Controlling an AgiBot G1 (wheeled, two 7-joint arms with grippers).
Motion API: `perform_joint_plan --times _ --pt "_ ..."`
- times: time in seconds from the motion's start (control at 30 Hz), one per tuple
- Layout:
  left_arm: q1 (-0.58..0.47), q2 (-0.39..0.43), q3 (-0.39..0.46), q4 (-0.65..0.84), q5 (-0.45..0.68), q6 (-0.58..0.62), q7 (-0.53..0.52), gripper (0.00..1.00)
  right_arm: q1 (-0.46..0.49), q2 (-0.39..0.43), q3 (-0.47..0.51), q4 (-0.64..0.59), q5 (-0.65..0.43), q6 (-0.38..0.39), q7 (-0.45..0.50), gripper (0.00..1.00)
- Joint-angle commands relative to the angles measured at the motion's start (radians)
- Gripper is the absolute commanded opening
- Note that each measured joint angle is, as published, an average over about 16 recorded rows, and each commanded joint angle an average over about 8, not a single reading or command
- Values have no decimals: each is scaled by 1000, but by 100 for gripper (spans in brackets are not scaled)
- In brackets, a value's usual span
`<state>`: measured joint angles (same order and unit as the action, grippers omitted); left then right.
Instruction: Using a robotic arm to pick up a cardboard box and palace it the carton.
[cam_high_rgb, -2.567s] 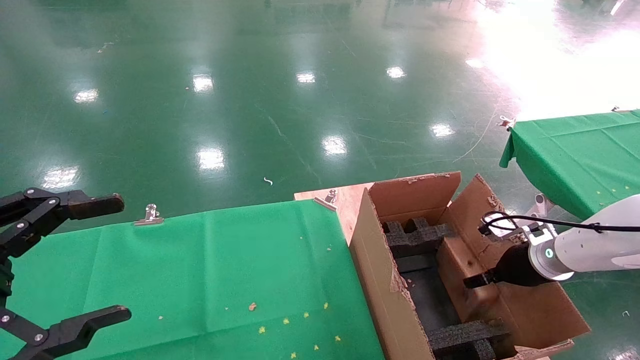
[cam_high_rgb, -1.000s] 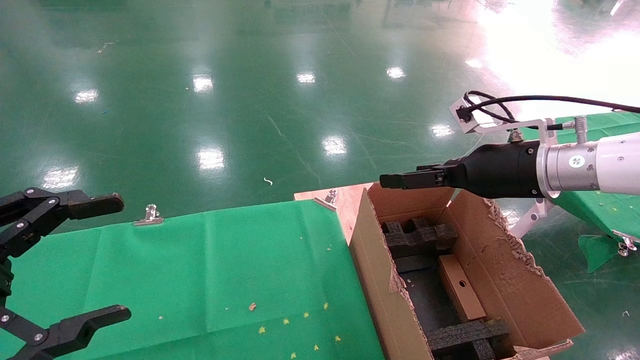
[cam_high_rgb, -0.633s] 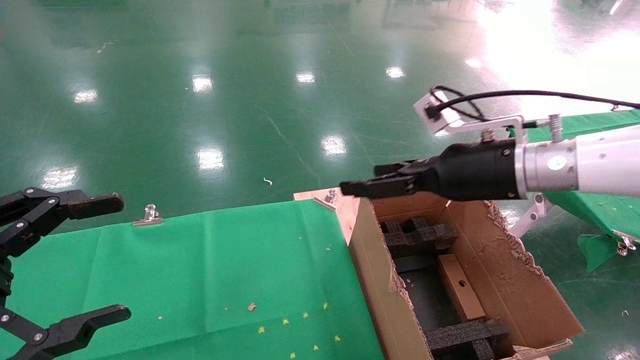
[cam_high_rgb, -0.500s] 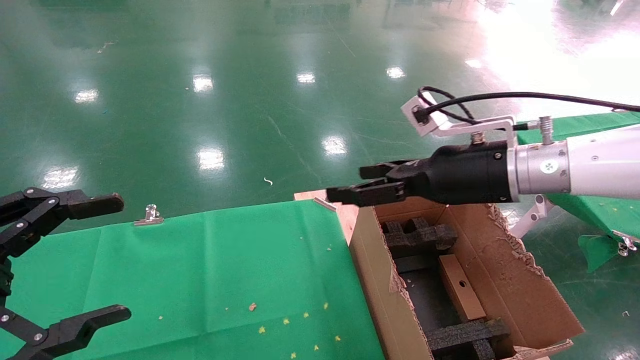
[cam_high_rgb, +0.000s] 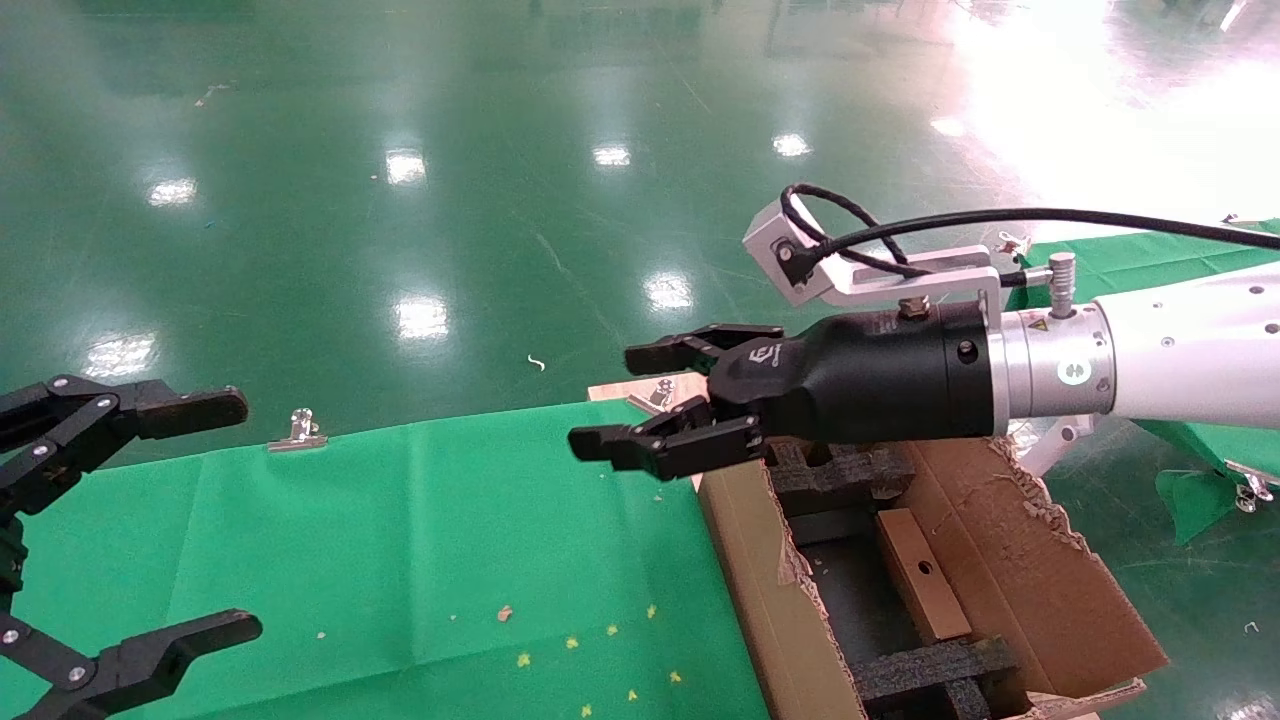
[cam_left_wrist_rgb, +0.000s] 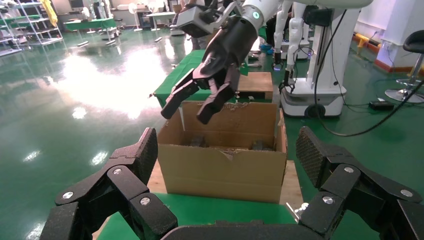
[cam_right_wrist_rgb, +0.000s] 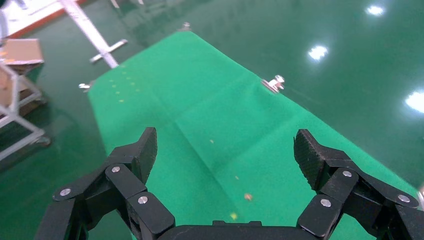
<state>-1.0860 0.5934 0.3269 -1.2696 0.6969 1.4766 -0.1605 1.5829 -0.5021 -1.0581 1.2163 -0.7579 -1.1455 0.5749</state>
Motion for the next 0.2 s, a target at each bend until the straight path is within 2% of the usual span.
perform_joint_plan --times 0.03,0.2 --pt "0 0 0 0 0 0 0 100 -42 -9 64 6 2 -29 -32 100" --pt "0 0 0 0 0 0 0 100 -100 -21 153 13 5 -69 -76 100"
